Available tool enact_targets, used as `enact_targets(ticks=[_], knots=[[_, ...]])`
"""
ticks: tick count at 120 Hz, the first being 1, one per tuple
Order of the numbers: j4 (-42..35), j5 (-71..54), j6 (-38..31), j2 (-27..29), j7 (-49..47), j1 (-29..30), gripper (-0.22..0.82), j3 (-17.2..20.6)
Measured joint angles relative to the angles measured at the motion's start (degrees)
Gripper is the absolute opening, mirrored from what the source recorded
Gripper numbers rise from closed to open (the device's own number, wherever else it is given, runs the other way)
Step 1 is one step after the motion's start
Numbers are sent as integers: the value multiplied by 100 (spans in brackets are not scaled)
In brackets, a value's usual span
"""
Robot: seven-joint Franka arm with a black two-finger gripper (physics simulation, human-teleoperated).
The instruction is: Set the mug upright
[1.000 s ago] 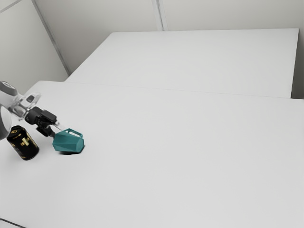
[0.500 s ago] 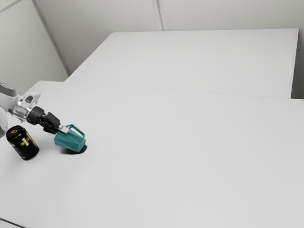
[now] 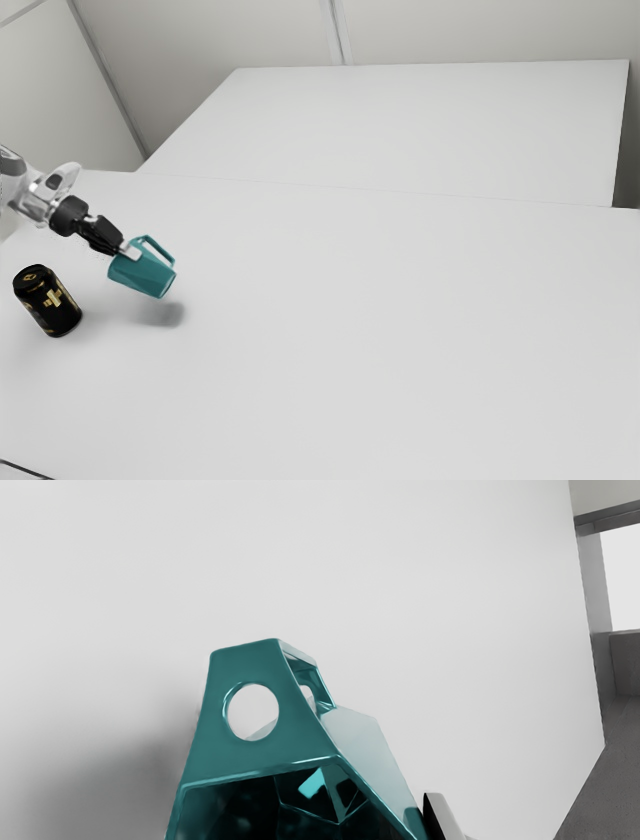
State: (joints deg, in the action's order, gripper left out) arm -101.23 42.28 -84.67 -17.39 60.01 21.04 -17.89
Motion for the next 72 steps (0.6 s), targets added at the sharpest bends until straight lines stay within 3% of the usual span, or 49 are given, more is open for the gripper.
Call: enact_targets(ticks=[12, 32, 53, 72], knots=[[22, -663, -103, 475, -212, -655, -17, 86], [67, -1897, -461, 1071, -797, -1284, -18, 649], [52, -3116, -1017, 1383, -1614, -1477, -18, 1568], [-181, -3727, -1559, 1422, -2347, -1562, -18, 1965]])
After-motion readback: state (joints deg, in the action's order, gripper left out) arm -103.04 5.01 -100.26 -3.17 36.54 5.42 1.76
